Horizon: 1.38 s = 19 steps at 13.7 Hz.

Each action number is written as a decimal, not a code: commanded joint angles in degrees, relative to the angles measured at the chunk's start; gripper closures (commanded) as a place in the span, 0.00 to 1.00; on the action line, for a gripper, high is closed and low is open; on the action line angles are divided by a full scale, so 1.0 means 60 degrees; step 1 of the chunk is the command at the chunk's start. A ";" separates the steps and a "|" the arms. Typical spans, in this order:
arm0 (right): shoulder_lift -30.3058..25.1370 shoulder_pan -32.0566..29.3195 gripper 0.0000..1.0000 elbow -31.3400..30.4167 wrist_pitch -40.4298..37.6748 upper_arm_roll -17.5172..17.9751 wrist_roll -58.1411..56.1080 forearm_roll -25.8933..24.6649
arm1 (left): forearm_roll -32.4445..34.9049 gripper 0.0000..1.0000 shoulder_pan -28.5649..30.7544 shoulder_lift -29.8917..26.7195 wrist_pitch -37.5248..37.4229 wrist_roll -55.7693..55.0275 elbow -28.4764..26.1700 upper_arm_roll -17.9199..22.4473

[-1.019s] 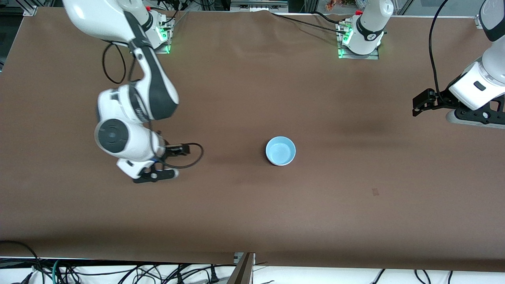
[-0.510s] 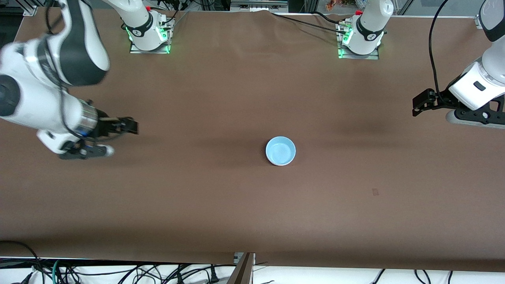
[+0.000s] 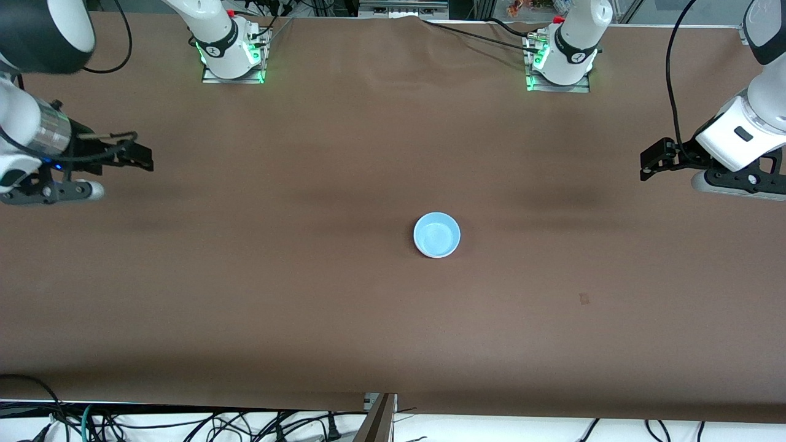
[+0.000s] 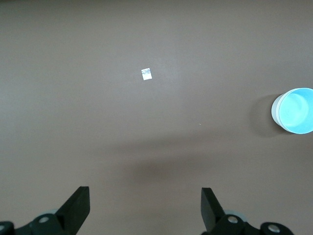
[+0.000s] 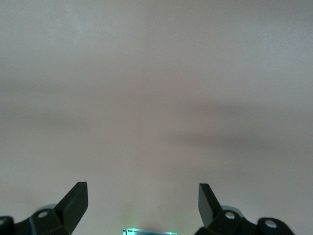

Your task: Stack pink and blue bowls on white bowl

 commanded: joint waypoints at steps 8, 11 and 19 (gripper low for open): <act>-0.0966 -0.0391 0.00 -0.0234 -0.0130 0.0499 -0.0101 -0.0414 | -0.0167 0.00 -0.0020 -0.0131 -0.0052 0.0206 -0.0105 0.0023; -0.1010 -0.0537 0.00 -0.0131 0.0000 0.0485 -0.0160 -0.0385 | -0.0167 0.00 -0.0020 -0.0146 -0.0066 0.0206 -0.0105 0.0023; -0.0922 -0.0478 0.00 0.0117 -0.0013 0.0543 -0.0263 -0.0546 | -0.0167 0.00 -0.0020 -0.0146 -0.0184 0.0192 -0.0105 0.0023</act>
